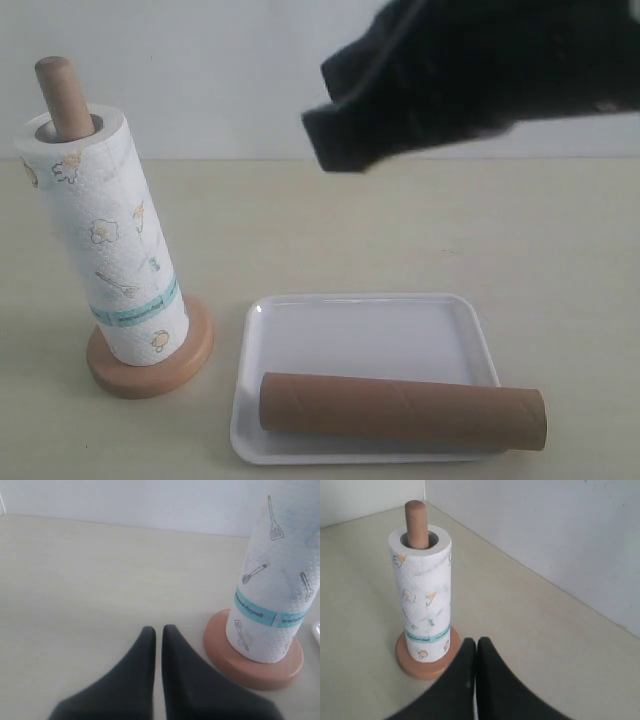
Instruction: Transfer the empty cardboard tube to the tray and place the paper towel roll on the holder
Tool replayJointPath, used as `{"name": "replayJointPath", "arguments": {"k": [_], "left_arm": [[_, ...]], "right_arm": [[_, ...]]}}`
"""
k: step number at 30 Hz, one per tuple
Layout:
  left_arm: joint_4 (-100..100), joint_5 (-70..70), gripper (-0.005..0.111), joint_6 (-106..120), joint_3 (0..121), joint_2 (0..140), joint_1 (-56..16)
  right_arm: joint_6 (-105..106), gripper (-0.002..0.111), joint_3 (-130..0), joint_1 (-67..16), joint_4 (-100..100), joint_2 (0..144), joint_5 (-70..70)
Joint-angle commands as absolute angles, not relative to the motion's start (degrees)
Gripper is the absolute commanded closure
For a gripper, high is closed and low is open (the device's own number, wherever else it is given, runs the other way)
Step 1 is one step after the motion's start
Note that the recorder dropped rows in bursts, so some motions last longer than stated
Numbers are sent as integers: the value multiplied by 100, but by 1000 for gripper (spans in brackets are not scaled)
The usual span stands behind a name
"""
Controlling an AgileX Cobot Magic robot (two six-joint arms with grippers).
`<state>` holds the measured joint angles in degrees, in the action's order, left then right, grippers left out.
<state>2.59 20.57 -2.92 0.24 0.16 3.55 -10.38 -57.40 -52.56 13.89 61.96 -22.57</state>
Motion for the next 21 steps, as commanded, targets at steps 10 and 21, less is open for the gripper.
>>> {"name": "replayJointPath", "arguments": {"k": [10, 21], "left_arm": [[255, 2061, 103, -338, 0, 0, 335], [255, 2061, 103, -338, 0, 0, 335]], "right_arm": [[-1340, 108, -4244, -5257, 1089, 3947, -3689], [-1340, 108, -4239, -5084, 1068, 3410, -3648]]}}
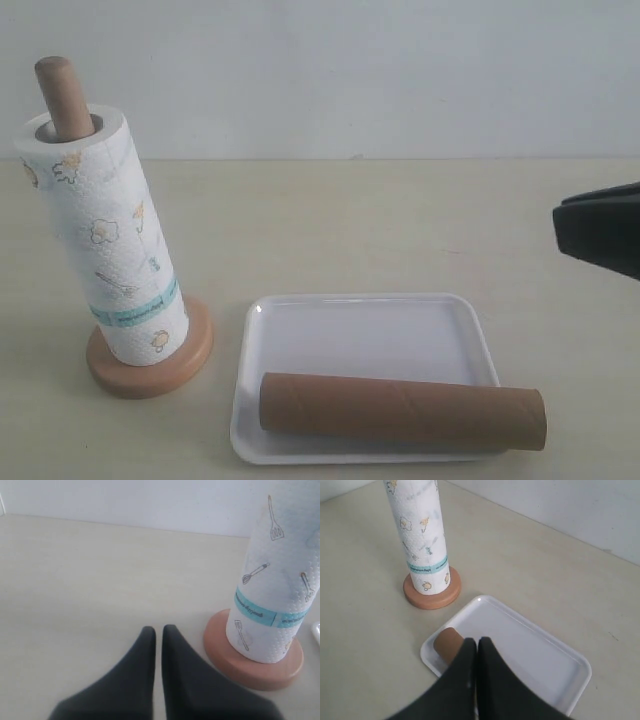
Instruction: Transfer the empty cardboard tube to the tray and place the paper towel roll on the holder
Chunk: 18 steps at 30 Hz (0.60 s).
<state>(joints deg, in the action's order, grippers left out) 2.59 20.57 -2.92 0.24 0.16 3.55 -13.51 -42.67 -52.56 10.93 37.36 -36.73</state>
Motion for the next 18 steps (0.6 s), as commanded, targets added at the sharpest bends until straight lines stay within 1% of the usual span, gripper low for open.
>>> {"name": "replayJointPath", "arguments": {"k": [1, 4, 7, 12, 15, 18], "left_arm": [[255, 2061, 103, -338, 0, 0, 335], [255, 2061, 103, -338, 0, 0, 335], [255, 2061, 103, -338, 0, 0, 335], [255, 2061, 103, -338, 0, 0, 335], [255, 2061, 103, -338, 0, 0, 335], [255, 2061, 103, -338, 0, 0, 335]], "right_arm": [[-1340, 108, -4239, -4900, 1068, 3235, -3648], [-1316, 108, -4230, -4231, 1097, 2837, -3593], [-1283, 108, -4050, -3291, 1109, 2376, -3410], [-1270, 108, -3241, -1743, 1164, 1487, -2959], [-1363, 108, -2636, -1018, 1035, 1074, -2377], [-1593, 108, -2074, -543, 691, 782, -1698]]}}
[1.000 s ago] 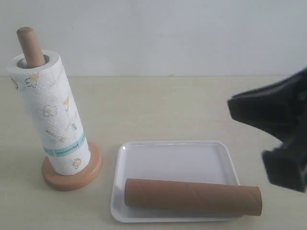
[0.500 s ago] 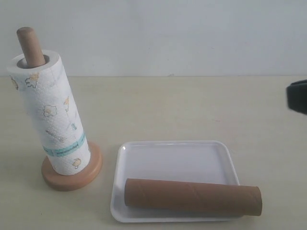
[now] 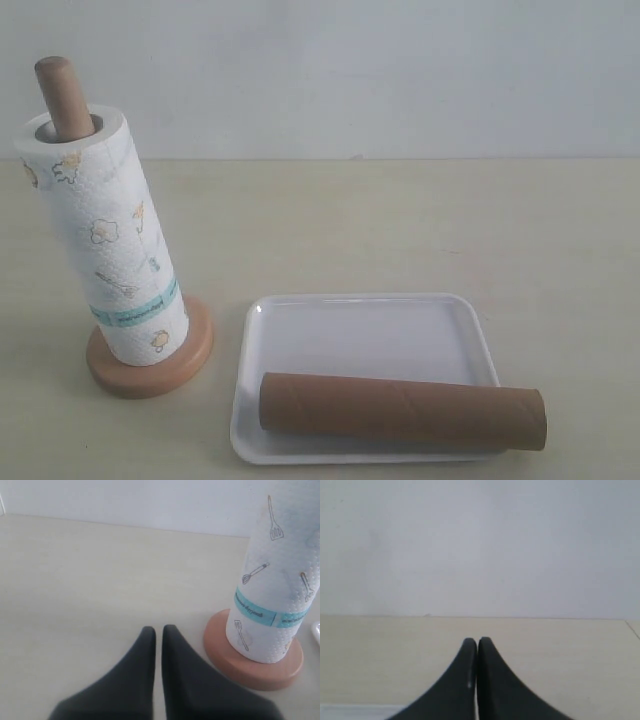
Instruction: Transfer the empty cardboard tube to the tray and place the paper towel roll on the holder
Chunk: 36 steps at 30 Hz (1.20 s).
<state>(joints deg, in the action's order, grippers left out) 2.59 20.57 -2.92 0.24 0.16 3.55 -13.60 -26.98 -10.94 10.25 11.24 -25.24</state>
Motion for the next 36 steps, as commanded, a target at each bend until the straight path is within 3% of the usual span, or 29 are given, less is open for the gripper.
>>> {"name": "replayJointPath", "arguments": {"k": [1, 6, 12, 26, 36], "left_arm": [[255, 2061, 103, -338, 0, 0, 335], [255, 2061, 103, -338, 0, 0, 335], [255, 2061, 103, -338, 0, 0, 335], [255, 2061, 103, -338, 0, 0, 335], [255, 2061, 103, -338, 0, 0, 335]], "right_arm": [[-1678, 108, -1910, -469, 554, 699, -1526], [-1925, 108, -736, -396, -115, 563, -225], [-2069, 108, 0, -396, -525, 563, 145], [-465, 108, 0, -396, -380, 52, -1845], [-306, 108, 0, -396, -222, 0, -2005]]}}
